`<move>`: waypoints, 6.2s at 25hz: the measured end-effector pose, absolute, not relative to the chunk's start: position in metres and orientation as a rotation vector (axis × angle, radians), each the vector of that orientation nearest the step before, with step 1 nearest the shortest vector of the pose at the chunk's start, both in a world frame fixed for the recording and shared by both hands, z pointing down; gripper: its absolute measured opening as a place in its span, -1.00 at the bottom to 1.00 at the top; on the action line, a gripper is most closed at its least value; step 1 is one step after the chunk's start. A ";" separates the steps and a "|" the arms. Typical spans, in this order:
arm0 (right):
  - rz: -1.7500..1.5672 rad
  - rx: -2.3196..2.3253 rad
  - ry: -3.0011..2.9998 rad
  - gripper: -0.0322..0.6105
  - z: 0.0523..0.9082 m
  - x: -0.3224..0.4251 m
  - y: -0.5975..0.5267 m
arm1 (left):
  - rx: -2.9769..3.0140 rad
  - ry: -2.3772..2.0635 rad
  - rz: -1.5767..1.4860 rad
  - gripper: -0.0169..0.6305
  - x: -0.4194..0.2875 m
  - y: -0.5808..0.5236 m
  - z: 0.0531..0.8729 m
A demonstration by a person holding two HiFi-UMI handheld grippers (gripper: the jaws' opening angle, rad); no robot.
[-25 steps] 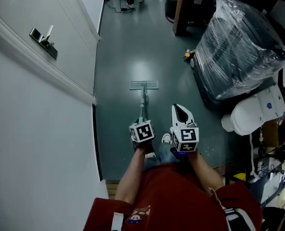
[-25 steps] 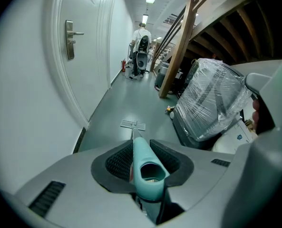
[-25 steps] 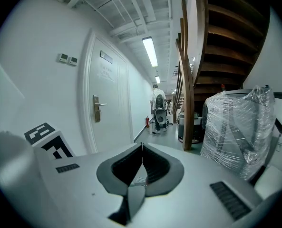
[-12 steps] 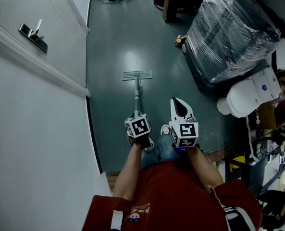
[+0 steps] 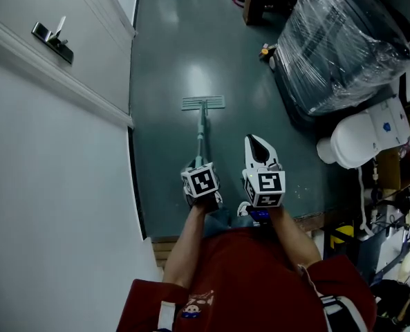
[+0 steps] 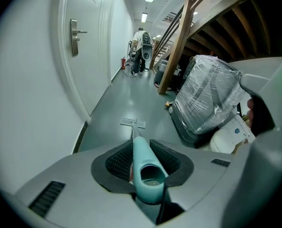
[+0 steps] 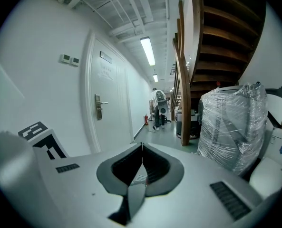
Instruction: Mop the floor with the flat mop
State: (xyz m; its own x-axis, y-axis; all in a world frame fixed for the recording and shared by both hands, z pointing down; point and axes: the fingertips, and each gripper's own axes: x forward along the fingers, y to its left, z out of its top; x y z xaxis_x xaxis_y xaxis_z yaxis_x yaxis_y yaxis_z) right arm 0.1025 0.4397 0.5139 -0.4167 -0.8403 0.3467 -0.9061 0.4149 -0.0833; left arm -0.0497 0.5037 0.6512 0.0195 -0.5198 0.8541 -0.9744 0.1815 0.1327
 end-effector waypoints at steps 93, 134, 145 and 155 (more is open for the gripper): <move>0.346 1.576 -2.407 -0.84 0.510 0.052 -0.127 | 1.480 -1.609 0.669 -0.56 -0.110 -0.058 0.673; 0.361 1.536 -2.541 -0.84 0.507 0.020 -0.463 | 1.492 -1.629 0.705 -0.56 -0.116 -0.393 0.669; 0.374 1.513 -2.534 -0.84 0.512 0.033 -0.546 | 1.458 -1.641 0.695 -0.56 -0.107 -0.477 0.671; 0.324 1.513 -2.466 -0.84 0.526 -0.005 -0.643 | 1.493 -1.636 0.709 -0.56 -0.151 -0.573 0.684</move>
